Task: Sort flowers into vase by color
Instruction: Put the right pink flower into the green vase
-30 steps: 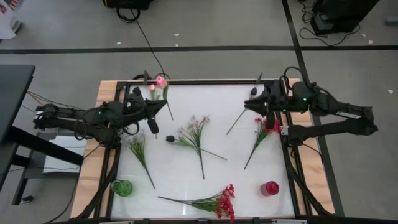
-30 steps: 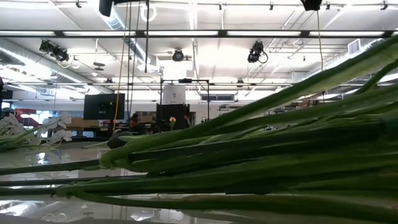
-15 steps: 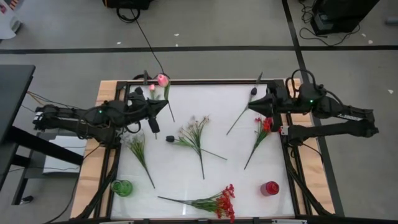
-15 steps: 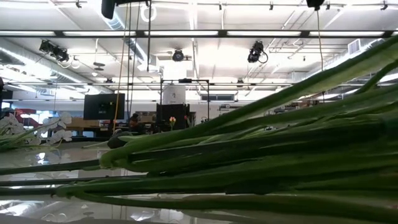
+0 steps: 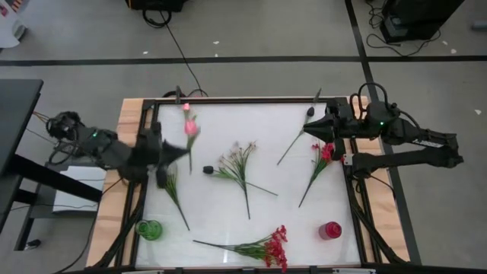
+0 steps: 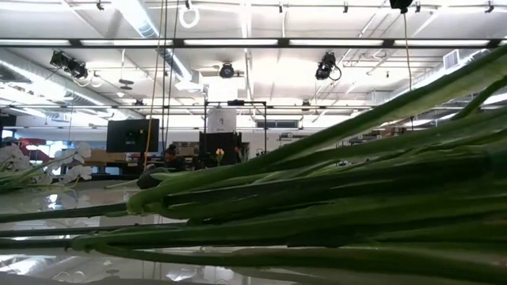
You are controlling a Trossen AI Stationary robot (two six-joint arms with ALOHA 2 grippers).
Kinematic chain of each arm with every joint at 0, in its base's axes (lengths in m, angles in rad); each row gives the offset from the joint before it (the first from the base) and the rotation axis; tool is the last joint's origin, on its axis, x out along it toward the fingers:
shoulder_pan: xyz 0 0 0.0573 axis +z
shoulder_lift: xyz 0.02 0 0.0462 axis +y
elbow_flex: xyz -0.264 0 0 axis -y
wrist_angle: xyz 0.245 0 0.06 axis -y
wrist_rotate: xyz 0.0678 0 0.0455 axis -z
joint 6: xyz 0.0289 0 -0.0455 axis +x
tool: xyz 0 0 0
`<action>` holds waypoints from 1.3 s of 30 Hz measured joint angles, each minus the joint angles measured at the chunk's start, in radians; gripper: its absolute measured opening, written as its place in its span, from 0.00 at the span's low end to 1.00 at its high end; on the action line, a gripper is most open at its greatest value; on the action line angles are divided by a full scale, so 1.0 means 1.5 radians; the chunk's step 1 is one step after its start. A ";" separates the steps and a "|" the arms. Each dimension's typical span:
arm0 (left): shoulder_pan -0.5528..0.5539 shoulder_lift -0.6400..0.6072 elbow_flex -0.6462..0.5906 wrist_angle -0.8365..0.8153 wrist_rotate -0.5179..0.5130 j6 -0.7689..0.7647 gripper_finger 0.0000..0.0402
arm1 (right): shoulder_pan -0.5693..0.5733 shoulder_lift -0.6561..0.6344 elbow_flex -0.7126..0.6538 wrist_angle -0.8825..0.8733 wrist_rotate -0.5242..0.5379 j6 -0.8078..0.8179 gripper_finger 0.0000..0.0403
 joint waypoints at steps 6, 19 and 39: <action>-0.107 -0.039 0.000 -0.097 0.030 -0.048 0.00 | 0.000 0.000 0.000 0.000 0.000 0.000 0.15; -0.265 -0.173 0.000 -0.197 0.223 0.044 0.00 | 0.000 0.000 0.000 0.000 0.000 0.000 0.15; -0.371 -0.207 -0.155 0.151 0.433 0.171 0.00 | 0.000 0.000 0.000 -0.001 0.000 0.000 0.15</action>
